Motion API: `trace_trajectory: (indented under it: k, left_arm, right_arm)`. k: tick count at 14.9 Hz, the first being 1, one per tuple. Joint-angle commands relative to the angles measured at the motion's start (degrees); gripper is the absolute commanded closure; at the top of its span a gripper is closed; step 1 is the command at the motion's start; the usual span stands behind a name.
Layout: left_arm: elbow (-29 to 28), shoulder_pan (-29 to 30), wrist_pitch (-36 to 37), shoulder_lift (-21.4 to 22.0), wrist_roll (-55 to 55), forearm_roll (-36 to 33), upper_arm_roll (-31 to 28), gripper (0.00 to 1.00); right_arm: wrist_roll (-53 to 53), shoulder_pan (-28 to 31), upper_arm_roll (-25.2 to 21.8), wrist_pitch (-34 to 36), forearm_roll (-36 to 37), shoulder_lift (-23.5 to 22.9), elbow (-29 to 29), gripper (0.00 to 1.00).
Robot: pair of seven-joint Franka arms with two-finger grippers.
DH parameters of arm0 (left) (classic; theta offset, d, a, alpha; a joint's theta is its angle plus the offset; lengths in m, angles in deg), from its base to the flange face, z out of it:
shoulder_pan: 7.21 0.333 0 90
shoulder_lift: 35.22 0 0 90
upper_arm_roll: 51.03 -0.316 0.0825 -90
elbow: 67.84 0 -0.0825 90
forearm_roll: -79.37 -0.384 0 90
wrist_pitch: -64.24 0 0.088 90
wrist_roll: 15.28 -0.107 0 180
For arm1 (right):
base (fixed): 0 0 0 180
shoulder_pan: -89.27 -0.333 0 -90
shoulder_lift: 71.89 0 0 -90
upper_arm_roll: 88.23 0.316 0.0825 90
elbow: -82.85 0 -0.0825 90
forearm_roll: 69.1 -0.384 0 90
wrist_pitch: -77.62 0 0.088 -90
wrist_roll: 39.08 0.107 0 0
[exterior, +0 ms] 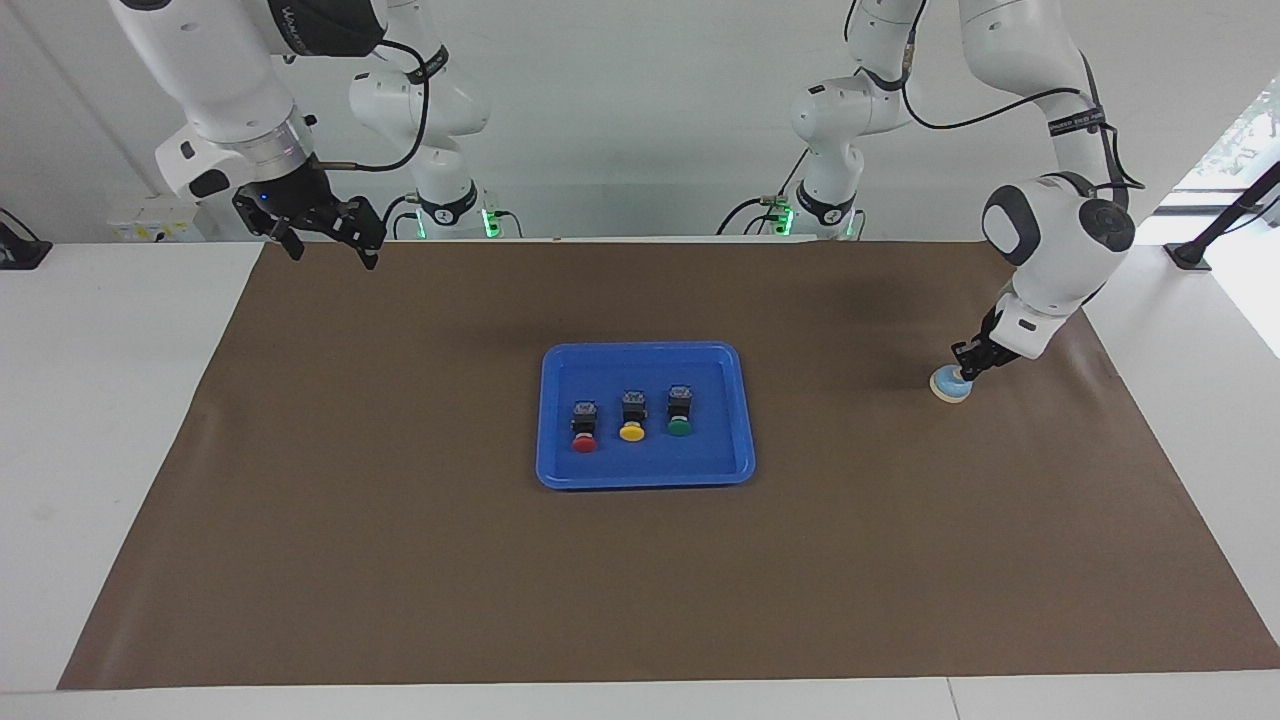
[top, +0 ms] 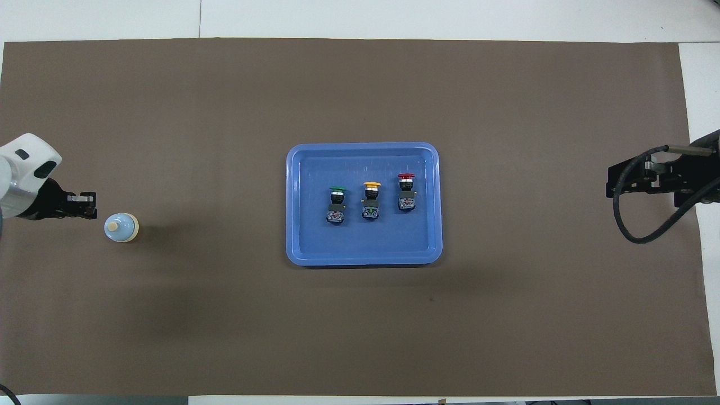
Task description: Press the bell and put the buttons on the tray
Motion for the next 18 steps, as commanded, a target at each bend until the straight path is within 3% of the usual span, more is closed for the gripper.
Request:
trace_trajectory:
  k: [1, 3, 4, 5, 9, 11, 16, 18]
  left_arm:
    - [6.8, -0.8, 10.2, 2.5, -0.1, -0.3, -0.1, 1.0]
    - [8.2, -2.2, 14.8, 5.8, -0.1, -0.3, -0.1, 0.94]
    - [8.5, -2.6, 17.2, 6.3, 0.1, -0.3, 0.0, 0.61]
    - [8.7, -3.7, 19.0, 6.6, 0.2, -0.3, 0.0, 0.03]
    - [13.7, -5.8, 23.0, 4.8, 0.6, -0.3, -0.4, 0.0]
    - [15.9, -10.1, 24.3, 3.4, 0.8, -0.7, -3.4, 0.0]
    - [17.1, -8.4, 24.3, 2.8, 1.1, -0.3, -3.3, 0.0]
    - [21.2, -8.5, 26.6, 0.7, 1.1, -0.3, -3.3, 0.0]
  right_arm:
    - [-1.3, 1.2, 0.7, 1.0, -0.3, 0.3, 0.1, 0.0]
    - [-1.3, 1.2, 0.7, 1.0, -0.3, 0.3, 0.1, 0.0]
    - [-1.3, 1.2, 0.7, 1.0, -0.3, 0.3, 0.1, 0.0]
    - [-1.3, 1.2, 0.7, 1.0, -0.3, 0.4, 0.1, 0.0]
    - [-1.3, 1.2, 0.7, 1.0, -0.3, 0.3, 0.1, 0.0]
    - [-1.3, 1.2, 0.7, 1.0, -0.3, 0.4, 0.1, 0.0]
    - [-1.3, 1.2, 0.7, 1.0, -0.3, 0.4, 0.1, 0.0]
    - [-1.2, 1.2, 0.7, 1.0, -0.3, 0.3, 0.1, 0.0]
